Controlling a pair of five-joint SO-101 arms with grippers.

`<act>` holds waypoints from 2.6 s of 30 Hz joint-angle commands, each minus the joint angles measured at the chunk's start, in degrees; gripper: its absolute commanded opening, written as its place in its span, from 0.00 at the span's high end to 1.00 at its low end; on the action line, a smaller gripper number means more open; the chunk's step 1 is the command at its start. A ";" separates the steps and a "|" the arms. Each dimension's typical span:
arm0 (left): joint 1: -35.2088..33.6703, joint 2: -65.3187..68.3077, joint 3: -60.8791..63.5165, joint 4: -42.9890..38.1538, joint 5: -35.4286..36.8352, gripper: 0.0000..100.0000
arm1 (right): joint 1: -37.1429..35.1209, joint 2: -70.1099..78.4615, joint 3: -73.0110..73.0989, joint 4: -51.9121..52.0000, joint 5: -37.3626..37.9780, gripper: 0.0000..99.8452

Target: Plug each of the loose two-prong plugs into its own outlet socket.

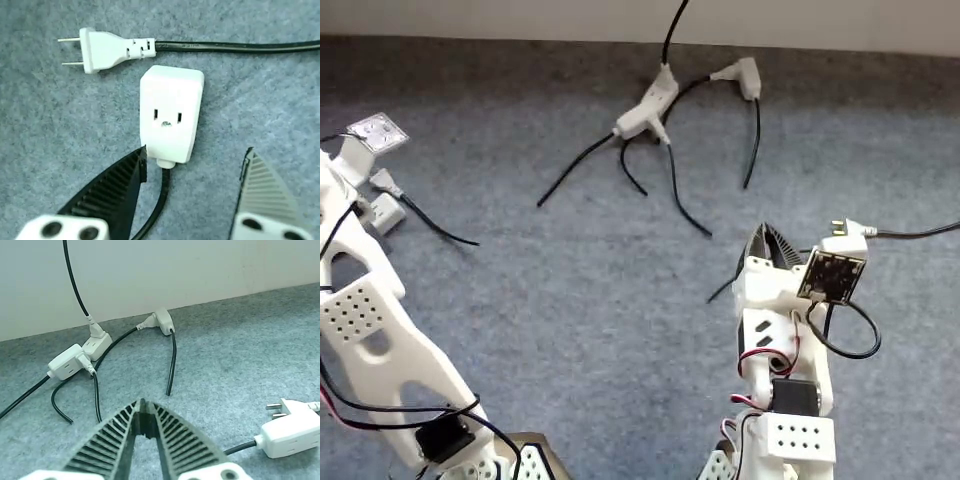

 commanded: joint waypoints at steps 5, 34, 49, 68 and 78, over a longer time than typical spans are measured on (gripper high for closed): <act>2.07 0.31 -0.40 -4.22 -0.44 0.70 | -0.57 -0.84 7.96 -0.13 0.70 0.99; 5.49 0.66 -16.22 11.78 -0.53 0.93 | -0.57 -0.92 7.87 -0.13 0.70 0.99; 17.80 -27.12 6.46 12.66 20.22 0.93 | -0.66 -0.92 7.87 -0.13 0.70 0.99; 57.01 -73.54 78.37 -7.38 54.33 0.93 | -0.66 -0.92 7.87 -0.13 0.62 0.99; 57.45 -62.55 89.19 -26.55 79.12 0.95 | -0.66 -0.92 7.87 0.04 0.44 0.99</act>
